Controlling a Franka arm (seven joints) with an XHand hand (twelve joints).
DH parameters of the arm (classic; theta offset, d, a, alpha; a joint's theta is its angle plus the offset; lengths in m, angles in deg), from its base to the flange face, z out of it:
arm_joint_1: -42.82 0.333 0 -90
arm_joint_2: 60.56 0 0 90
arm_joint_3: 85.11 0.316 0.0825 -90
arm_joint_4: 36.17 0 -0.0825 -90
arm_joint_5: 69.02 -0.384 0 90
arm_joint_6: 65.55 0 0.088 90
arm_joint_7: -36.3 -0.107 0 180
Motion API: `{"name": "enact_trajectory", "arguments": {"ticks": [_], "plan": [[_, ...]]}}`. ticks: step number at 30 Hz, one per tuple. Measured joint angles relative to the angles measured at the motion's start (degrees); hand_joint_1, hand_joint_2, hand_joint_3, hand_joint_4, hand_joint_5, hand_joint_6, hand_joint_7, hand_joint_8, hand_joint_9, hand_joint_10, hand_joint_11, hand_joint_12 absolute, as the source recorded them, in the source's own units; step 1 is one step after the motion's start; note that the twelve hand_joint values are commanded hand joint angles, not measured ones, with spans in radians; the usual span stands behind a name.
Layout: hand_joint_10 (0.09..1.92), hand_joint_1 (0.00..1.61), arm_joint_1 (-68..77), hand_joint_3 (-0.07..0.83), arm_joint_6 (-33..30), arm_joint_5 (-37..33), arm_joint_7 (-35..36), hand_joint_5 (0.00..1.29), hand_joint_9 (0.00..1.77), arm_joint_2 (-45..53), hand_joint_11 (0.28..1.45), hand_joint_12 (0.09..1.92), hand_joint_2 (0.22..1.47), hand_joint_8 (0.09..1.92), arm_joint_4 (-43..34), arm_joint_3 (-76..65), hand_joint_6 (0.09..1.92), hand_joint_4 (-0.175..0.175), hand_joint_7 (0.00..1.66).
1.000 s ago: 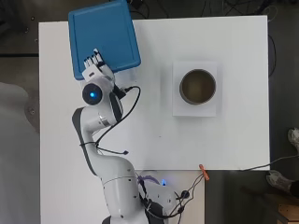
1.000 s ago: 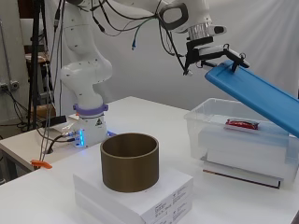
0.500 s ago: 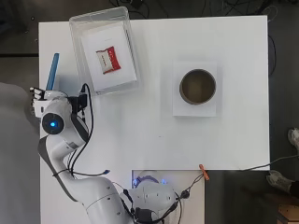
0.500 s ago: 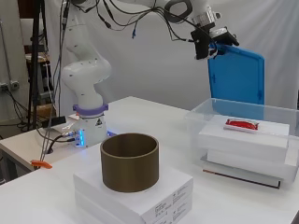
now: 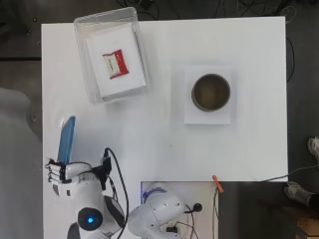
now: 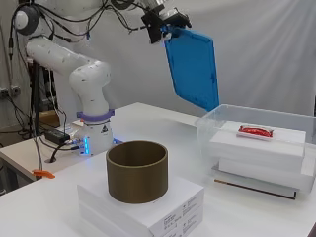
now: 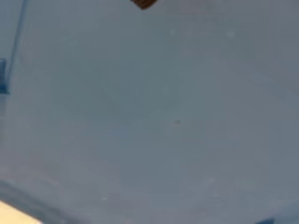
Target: Teleoperate dual arm-hand system to remove items from a box
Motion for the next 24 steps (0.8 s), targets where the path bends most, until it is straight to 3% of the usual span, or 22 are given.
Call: {"name": "enact_trajectory", "arguments": {"ticks": [2, 3, 5, 8, 11, 15, 17, 21, 24], "plan": [[0.57, 0.56, 0.73, -0.023, 4.96, 2.21, -6.1, 0.21, 0.46, -4.47, 0.48, 0.31, 0.92, 0.57, 0.82, -1.08, 0.56, -0.04, 0.32], [0.33, 0.31, 0.64, -0.016, 7.85, 2.95, -10.06, 0.11, 0.37, -5.44, 0.46, 0.17, 0.83, 0.3, 1.02, -1.67, 0.29, -0.017, 0.2], [0.1, 0.07, 0.06, -0.005, 14.49, 3.91, -19.51, 0.02, 0.33, -5.1, 0.46, 0.09, 0.74, 0.09, 0.01, -1.91, 0.09, -0.001, 0.13], [0.09, 0.01, -1.37, 0.015, 22.73, 5.5, -34.12, 0.11, 0.35, -2.1, 0.47, 0.09, 0.8, 0.09, -3.44, -1.61, 0.09, 0.005, 0.19], [0.09, 0.01, -3.16, 0.011, 23.99, 6.84, -42.6, 0.26, 0.64, 3.32, 0.61, 0.09, 0.95, 0.09, -7.03, -0.77, 0.09, 0.001, 0.49], [0.09, 0.14, -6.82, 0.008, 21.41, 8.71, -48.0, 0.29, 0.6, 13.29, 0.57, 0.09, 1.0, 0.09, -11.07, -0.19, 0.09, -0.001, 0.5], [0.09, 0.18, -8.62, 0.004, 20.54, 9.87, -49.43, 0.34, 0.64, 19.49, 0.59, 0.09, 1.02, 0.09, -12.68, -0.88, 0.09, -0.021, 0.56], [0.09, 0.23, -11.32, -0.007, 12.61, 13.34, -50.39, 0.41, 0.68, 33.22, 0.62, 0.09, 1.01, 0.09, -15.95, -3.87, 0.09, -0.031, 0.64], [0.09, 0.27, -12.67, -0.001, 10.45, 15.86, -51.44, 0.45, 0.72, 43.91, 0.64, 0.09, 1.02, 0.09, -21.68, -6.54, 0.09, -0.025, 0.68]]}}
